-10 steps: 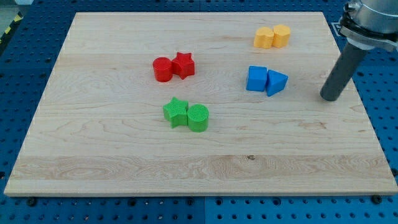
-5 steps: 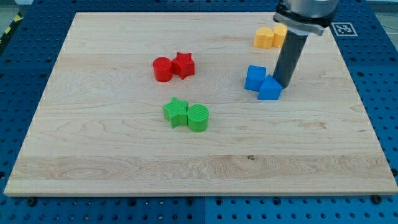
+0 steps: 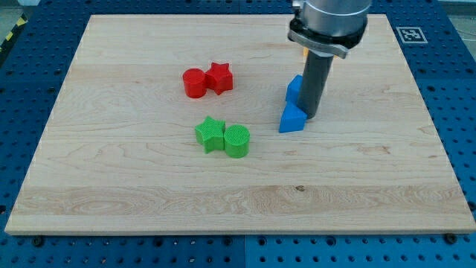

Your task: Move the triangle above the green blocks

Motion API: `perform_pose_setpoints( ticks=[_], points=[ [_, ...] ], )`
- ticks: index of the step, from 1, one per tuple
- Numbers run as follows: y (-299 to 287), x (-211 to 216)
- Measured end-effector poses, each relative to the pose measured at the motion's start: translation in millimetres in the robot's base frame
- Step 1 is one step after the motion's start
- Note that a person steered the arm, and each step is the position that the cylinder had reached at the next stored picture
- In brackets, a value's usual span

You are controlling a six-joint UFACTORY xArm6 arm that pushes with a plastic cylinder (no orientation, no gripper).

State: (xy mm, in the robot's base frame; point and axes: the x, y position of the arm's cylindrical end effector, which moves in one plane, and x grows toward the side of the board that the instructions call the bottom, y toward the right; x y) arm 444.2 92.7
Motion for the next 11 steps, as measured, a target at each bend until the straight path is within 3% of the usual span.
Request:
perform_pose_setpoints(
  ticks=[1, 2, 4, 6, 8, 9, 11],
  points=[
    [-26.3, 0.0],
    [-14.4, 0.0],
    [50.9, 25.3],
    [-14.4, 20.6],
    [-6.3, 10.4],
    [4.6, 25.5],
    [-54.2, 6.8]
  ],
)
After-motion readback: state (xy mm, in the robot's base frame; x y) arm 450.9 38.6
